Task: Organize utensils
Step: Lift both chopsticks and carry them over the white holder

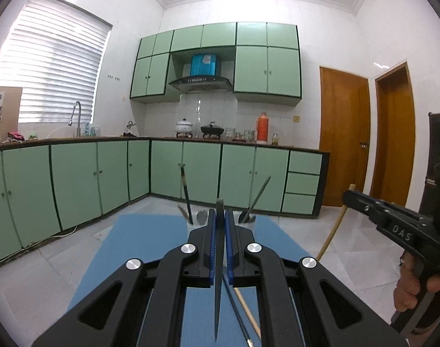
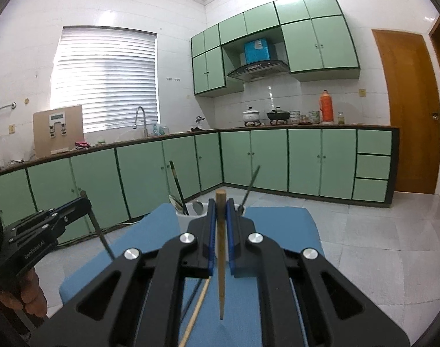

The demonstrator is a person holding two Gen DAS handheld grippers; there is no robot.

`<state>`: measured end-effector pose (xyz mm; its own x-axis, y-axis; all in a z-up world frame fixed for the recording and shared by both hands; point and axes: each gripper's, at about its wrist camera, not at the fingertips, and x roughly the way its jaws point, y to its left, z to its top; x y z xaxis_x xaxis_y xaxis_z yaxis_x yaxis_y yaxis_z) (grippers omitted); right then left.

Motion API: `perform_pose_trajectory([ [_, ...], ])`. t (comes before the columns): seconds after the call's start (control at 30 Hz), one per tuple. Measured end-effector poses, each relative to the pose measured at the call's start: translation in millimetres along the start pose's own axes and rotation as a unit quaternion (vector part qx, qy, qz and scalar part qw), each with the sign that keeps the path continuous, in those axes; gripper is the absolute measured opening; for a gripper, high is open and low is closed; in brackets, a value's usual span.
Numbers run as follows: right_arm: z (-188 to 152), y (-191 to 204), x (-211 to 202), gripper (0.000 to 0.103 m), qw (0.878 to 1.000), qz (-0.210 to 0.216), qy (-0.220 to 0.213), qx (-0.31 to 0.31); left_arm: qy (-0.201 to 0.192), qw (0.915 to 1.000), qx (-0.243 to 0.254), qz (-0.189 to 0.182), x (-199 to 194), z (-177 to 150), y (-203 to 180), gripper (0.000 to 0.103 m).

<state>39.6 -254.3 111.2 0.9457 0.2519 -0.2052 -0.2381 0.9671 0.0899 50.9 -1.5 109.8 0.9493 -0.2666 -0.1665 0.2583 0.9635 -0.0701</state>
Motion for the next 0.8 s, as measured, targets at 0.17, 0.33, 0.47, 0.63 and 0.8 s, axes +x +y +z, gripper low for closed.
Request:
perform_pose_trajectory([
  [0.17,25,-3,12,0.006,1.000,0.020,0.000,0.007,-0.016,0.9998,0.004,-0.011,6,20,3,0.006],
  [0.33,53,-3,23,0.006,1.000,0.027,-0.013,0.001,-0.031,0.9994,0.006,-0.016,18,39,4,0.006],
  [0.47,80,-4,39,0.006,0.999,0.031,-0.023,0.001,-0.045,0.9987,0.003,-0.024,33,60,4,0.006],
  [0.63,111,-8,63,0.006,0.999,0.023,-0.035,-0.002,-0.070,0.9973,0.009,-0.022,60,90,4,0.006],
  [0.8,132,-15,98,0.006,0.999,0.009,-0.036,-0.008,-0.085,0.9961,0.011,-0.021,92,109,5,0.006],
])
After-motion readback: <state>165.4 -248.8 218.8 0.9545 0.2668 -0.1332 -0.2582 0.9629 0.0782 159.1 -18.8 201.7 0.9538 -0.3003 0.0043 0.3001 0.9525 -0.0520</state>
